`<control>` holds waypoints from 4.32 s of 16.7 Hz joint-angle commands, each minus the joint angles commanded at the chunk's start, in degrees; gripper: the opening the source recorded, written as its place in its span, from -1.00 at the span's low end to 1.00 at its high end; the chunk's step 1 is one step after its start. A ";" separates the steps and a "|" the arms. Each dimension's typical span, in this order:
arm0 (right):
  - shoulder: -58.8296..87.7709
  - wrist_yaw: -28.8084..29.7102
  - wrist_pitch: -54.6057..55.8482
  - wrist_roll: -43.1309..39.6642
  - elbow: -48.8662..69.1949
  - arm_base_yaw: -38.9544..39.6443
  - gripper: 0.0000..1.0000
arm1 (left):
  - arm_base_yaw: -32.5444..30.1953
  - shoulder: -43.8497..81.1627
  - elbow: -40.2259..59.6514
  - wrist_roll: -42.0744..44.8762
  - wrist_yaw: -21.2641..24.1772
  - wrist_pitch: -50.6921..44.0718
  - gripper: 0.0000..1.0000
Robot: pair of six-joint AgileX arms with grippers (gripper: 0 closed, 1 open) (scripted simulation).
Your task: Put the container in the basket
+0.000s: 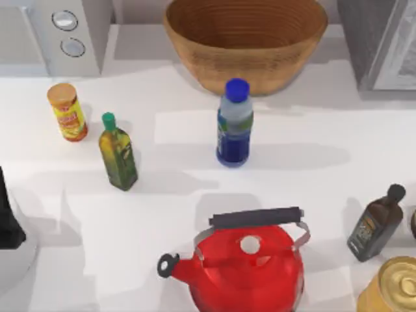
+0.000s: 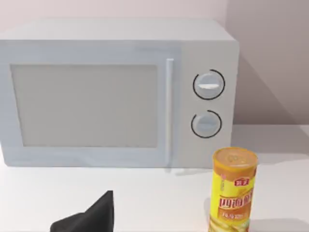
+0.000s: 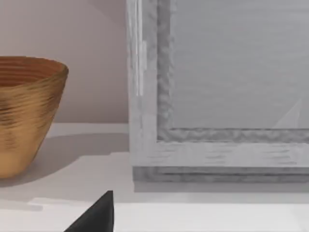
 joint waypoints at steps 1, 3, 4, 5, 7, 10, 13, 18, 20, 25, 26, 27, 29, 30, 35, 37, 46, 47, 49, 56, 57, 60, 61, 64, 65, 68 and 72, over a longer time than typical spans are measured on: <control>0.00 0.00 0.00 0.00 0.00 0.00 1.00 | 0.00 0.00 0.00 0.00 0.00 0.00 1.00; 0.00 0.00 0.00 0.00 0.00 0.00 1.00 | -0.10 0.46 0.25 0.00 0.05 0.40 1.00; 0.00 0.00 0.00 0.00 0.00 0.00 1.00 | -0.33 1.43 0.73 0.01 0.17 1.20 1.00; 0.00 0.00 0.00 0.00 0.00 0.00 1.00 | -0.69 2.91 1.42 0.01 0.38 2.40 1.00; 0.00 0.00 0.00 0.00 0.00 0.00 1.00 | -1.89 7.41 3.32 0.01 1.04 5.93 1.00; 0.00 0.00 0.00 0.00 0.00 0.00 1.00 | -4.69 17.54 7.23 0.01 2.59 13.62 1.00; 0.00 0.00 0.00 0.00 0.00 0.00 1.00 | -8.35 30.75 11.97 0.02 4.61 23.45 1.00; 0.00 0.00 0.00 0.00 0.00 0.00 1.00 | -15.42 57.15 20.66 0.09 8.53 42.69 1.00; 0.00 0.00 0.00 0.00 0.00 0.00 1.00 | -18.32 68.44 24.07 0.13 10.14 50.76 1.00; 0.00 0.00 0.00 0.00 0.00 0.00 1.00 | -24.92 95.98 31.53 0.26 13.84 70.08 1.00; 0.00 0.00 0.00 0.00 0.00 0.00 1.00 | -26.04 101.08 32.75 0.29 14.47 73.60 1.00; 0.00 0.00 0.00 0.00 0.00 0.00 1.00 | -27.07 105.96 33.86 0.32 15.05 76.96 1.00; 0.00 0.00 0.00 0.00 0.00 0.00 1.00 | -28.76 114.86 35.68 0.38 16.04 83.02 1.00; 0.00 0.00 0.00 0.00 0.00 0.00 1.00 | -29.41 118.81 36.37 0.41 16.43 85.68 1.00; 0.00 0.00 0.00 0.00 0.00 0.00 1.00 | -30.52 132.08 37.59 0.54 17.34 94.49 1.00; 0.00 0.00 0.00 0.00 0.00 0.00 1.00 | -30.41 133.60 37.46 0.56 17.35 95.49 1.00; 0.00 0.00 0.00 0.00 0.00 0.00 1.00 | -30.78 134.30 41.26 0.53 16.76 92.52 1.00; 0.00 0.00 0.00 0.00 0.00 0.00 1.00 | -31.21 134.85 43.19 0.52 16.43 91.10 1.00; 0.00 0.00 0.00 0.00 0.00 0.00 1.00 | -32.18 136.06 47.48 0.51 15.62 88.01 1.00; 0.00 0.00 0.00 0.00 0.00 0.00 1.00 | -33.48 137.83 54.33 0.48 14.32 82.91 1.00; 0.00 0.00 0.00 0.00 0.00 0.00 1.00 | -33.48 137.83 54.33 0.48 14.32 82.91 1.00; 0.00 0.00 0.00 0.00 0.00 0.00 1.00 | -33.48 137.83 54.33 0.48 14.32 82.91 0.55; 0.00 0.00 0.00 0.00 0.00 0.00 1.00 | -33.48 137.83 54.33 0.48 14.32 82.91 0.40; 0.00 0.00 0.00 0.00 0.00 0.00 1.00 | -33.48 137.83 54.33 0.48 14.32 82.91 -0.06; 0.00 0.00 0.00 0.00 0.00 0.00 1.00 | -33.48 137.83 54.33 0.48 14.32 82.91 -0.21; 0.00 0.00 0.00 0.00 0.00 0.00 1.00 | -33.48 137.83 54.33 0.48 14.32 82.91 -0.66; 0.00 0.00 0.00 0.00 0.00 0.00 1.00 | -33.48 137.83 54.33 0.48 14.32 82.91 -1.00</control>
